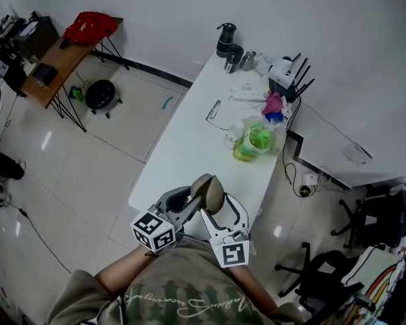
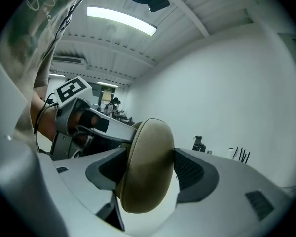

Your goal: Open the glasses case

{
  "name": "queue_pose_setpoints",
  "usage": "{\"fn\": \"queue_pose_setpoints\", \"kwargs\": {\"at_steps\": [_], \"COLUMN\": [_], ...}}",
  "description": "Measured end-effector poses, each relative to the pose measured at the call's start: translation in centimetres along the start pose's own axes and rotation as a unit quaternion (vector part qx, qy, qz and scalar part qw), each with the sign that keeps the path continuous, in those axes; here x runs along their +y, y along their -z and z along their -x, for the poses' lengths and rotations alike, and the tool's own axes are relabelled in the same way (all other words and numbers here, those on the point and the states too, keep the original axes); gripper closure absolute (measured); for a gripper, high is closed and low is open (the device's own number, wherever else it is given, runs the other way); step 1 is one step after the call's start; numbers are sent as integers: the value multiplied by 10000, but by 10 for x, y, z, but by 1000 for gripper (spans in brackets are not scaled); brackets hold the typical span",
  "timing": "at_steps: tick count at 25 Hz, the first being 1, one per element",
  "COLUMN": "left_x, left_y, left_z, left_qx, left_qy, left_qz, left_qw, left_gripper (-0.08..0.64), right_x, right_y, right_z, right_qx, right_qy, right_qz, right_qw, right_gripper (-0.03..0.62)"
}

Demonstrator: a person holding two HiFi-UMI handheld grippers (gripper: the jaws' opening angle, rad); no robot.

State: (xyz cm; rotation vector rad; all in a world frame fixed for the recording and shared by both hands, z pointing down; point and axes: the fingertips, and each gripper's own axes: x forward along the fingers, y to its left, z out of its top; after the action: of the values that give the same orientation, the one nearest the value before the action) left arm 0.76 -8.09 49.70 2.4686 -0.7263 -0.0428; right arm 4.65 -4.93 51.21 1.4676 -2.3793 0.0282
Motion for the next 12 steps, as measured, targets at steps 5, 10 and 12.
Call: {"fn": "queue_pose_setpoints", "kwargs": {"at_steps": [5,10,12], "left_x": [5,8,2], "left_y": [2,0,2], "left_z": [4,7,7], "left_qx": [-2,-25,5], "left_qy": [-37,-60,100], "left_qz": [100,152,163], "left_qw": [9999,9999,9998], "left_gripper": [434,436,435], "right_x": [3,-15,-21], "right_y": [1,2,2], "right_z": [-1,4,4], "right_qx": [-11,-175,-181], "right_qy": [-29,218,154], "right_qz": [-23,-335,-362], "right_qw": [10000,9990,9991], "right_gripper": [290,337,337]}}
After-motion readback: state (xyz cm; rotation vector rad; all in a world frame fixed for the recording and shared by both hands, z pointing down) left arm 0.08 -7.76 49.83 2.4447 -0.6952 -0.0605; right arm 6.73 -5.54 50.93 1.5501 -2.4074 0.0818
